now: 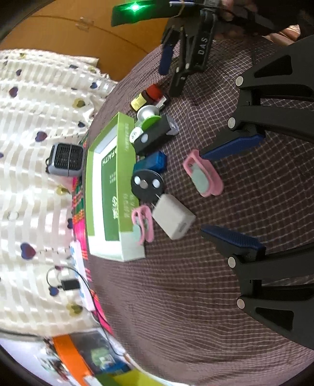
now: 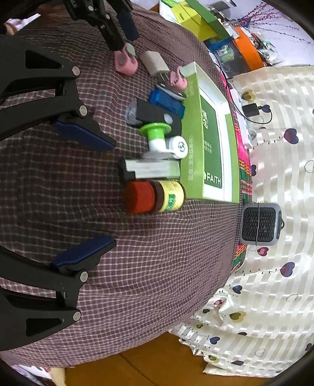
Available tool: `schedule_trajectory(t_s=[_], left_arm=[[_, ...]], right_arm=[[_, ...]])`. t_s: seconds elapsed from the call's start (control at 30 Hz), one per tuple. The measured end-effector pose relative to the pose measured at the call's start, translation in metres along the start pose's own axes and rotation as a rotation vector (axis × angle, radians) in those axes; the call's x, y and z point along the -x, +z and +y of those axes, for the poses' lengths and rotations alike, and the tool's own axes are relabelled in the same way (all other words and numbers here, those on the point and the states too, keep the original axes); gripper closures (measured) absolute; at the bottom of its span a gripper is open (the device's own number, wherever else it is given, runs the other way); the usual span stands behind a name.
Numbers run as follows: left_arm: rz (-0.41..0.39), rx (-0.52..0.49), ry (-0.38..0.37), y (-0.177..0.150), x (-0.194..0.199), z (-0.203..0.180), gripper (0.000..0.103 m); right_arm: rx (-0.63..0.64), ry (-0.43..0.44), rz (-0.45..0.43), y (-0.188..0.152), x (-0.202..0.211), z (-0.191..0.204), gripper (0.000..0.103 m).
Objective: Organize rigid objects
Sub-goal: 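Grasp the pink clip with the left tool while the right tool grasps the brown jar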
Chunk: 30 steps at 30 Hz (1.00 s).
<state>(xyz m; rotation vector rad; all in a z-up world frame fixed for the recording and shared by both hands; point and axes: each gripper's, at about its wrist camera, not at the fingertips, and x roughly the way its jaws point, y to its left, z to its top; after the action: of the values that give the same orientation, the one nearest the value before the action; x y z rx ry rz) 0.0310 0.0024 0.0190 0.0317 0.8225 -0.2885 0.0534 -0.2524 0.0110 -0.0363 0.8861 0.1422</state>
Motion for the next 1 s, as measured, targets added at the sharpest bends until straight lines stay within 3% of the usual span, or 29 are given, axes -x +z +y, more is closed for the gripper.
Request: schedule_trajectory(t_s=[0.27,0.67,0.87,1.0], left_arm=[[0.046,-0.058,-0.014,0.013,-0.018,-0.007,0.047],[0.087,-0.074,-0.018,0.014,-0.032,-0.011,0.047],[0.089,-0.093,-0.01,0.016,-0.035,-0.013,0.048],[0.085,-0.104,-0.001,0.016,-0.035,-0.015,0.057]], right_arm=[[0.04,-0.024,0.006,0.02,-0.007,-0.009,0.029],[0.046,0.013,0.0,0.035,-0.012,-0.017,0.03],[0.034,0.054,0.018,0.043,-0.023,-0.017,0.045],[0.03,0.072,0.021,0.043,-0.026,-0.018,0.051]])
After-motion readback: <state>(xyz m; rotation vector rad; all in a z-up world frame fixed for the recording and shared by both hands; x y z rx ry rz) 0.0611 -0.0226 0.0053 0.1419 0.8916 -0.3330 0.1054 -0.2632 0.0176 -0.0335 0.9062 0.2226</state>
